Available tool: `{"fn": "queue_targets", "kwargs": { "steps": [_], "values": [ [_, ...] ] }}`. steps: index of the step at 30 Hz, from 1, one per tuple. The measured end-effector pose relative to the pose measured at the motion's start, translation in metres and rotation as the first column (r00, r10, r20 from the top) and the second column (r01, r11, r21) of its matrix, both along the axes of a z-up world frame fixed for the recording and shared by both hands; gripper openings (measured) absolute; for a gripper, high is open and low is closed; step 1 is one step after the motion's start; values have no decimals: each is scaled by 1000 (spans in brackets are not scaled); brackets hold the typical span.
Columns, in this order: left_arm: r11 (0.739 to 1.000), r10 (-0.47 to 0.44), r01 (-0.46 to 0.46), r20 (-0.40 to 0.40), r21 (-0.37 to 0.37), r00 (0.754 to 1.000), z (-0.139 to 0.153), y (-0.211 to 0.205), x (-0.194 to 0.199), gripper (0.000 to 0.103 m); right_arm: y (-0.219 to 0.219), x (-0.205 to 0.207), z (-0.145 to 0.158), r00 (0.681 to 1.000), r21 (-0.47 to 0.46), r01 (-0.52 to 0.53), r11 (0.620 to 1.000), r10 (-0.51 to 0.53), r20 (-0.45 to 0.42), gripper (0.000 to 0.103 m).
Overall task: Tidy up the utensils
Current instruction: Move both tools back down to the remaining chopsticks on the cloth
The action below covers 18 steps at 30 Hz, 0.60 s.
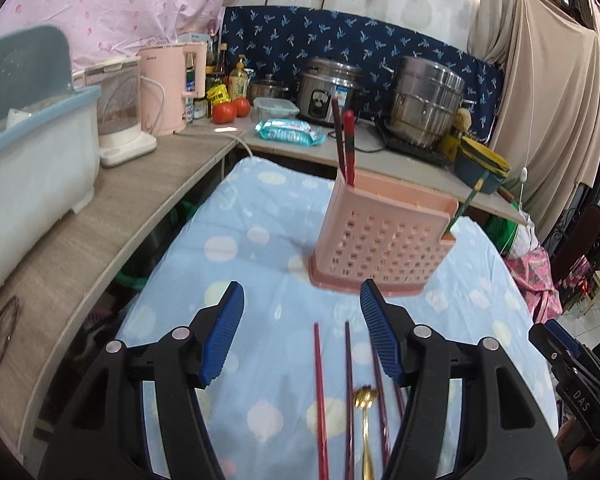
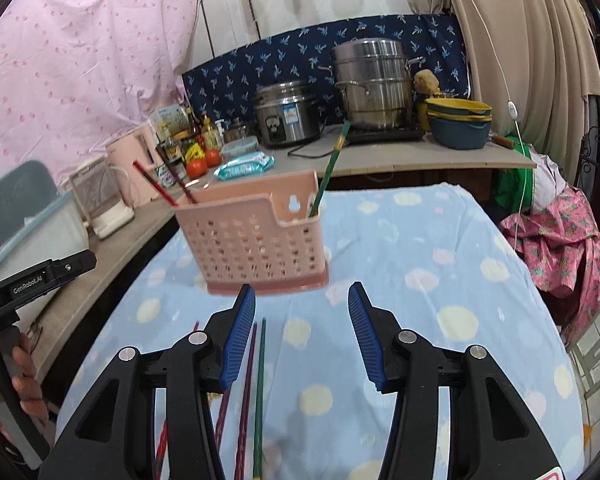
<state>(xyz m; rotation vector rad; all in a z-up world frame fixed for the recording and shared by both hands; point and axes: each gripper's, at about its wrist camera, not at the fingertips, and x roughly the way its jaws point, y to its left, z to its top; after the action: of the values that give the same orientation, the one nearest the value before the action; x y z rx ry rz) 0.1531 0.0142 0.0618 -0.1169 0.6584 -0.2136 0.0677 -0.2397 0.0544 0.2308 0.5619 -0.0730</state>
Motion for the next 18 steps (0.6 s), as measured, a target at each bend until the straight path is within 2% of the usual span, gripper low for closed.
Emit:
{"fn": "queue_targets", "kwargs": {
  "steps": [8, 18],
  "values": [
    [1000, -14, 17, -109, 21, 994, -51, 1, -25, 57, 18, -27, -44, 994, 0, -32, 999, 32, -102, 47],
    [997, -44, 55, -188, 57, 981, -90, -7, -54, 57, 45, -52, -89, 976, 5, -75, 997, 75, -207, 46]
  ]
}}
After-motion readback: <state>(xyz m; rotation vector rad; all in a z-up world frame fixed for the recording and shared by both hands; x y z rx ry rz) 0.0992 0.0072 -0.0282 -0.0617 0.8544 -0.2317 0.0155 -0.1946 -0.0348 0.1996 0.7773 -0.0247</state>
